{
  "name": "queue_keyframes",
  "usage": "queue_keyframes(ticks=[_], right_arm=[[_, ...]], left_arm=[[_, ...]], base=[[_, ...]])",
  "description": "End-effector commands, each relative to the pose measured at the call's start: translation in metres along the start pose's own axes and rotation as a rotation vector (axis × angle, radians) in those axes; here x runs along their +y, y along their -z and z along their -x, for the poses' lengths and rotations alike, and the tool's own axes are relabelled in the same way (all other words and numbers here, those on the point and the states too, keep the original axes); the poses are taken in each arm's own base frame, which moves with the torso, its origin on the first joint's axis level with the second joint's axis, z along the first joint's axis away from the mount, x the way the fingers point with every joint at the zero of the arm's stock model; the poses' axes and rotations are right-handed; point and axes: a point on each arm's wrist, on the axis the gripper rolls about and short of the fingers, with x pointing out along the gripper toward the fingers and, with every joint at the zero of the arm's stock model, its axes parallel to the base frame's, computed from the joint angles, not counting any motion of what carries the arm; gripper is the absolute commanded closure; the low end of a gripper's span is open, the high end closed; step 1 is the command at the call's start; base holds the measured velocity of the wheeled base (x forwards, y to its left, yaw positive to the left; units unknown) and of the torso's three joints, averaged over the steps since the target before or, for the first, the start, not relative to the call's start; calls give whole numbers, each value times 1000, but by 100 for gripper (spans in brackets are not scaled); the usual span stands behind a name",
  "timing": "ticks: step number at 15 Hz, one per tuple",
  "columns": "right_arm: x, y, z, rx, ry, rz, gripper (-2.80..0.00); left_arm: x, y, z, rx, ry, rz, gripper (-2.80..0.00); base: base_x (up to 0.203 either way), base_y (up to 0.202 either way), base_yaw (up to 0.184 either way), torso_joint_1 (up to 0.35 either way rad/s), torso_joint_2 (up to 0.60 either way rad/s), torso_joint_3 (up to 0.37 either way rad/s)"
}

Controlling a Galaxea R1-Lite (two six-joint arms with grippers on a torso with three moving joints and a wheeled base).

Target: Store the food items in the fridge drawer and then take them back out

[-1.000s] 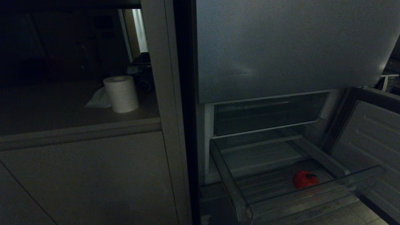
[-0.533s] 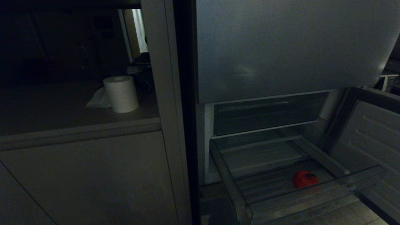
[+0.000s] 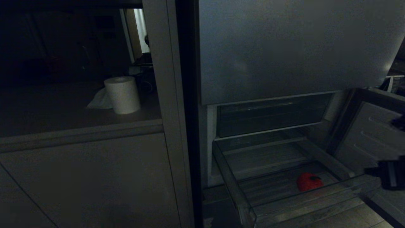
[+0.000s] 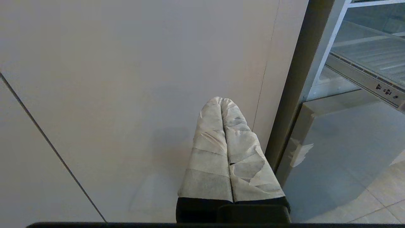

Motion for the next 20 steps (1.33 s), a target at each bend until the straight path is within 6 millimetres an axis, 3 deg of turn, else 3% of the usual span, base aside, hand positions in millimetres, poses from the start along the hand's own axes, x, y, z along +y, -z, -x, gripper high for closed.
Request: queue_keyframes(ticks=[1, 4, 5, 6, 10, 13, 20], right_arm=[[0, -12, -75, 214, 8, -8, 0], [1, -31, -112, 249, -22, -22, 0], [2, -35, -119, 253, -30, -20, -183], [3, -38, -127, 261, -33, -21, -280], [4, -39, -149, 297, -30, -22, -280], [3, -29, -168, 362, -26, -23, -280], [4, -11, -184, 444, -28, -23, -280]], left_arm=[[0, 0, 0, 1, -1, 0, 0], [0, 0, 0, 0, -1, 0, 0], [0, 0, 0, 1, -1, 0, 0], [0, 0, 0, 1, -1, 0, 0], [0, 0, 0, 1, -1, 0, 0], [0, 0, 0, 0, -1, 0, 0], [0, 0, 0, 1, -1, 0, 0]], base=[[0, 0, 0, 0, 0, 0], [0, 0, 0, 0, 0, 0], [0, 0, 0, 0, 0, 0], [0, 0, 0, 0, 0, 0], [0, 0, 0, 0, 0, 0], [0, 0, 0, 0, 0, 0], [0, 0, 0, 0, 0, 0]])
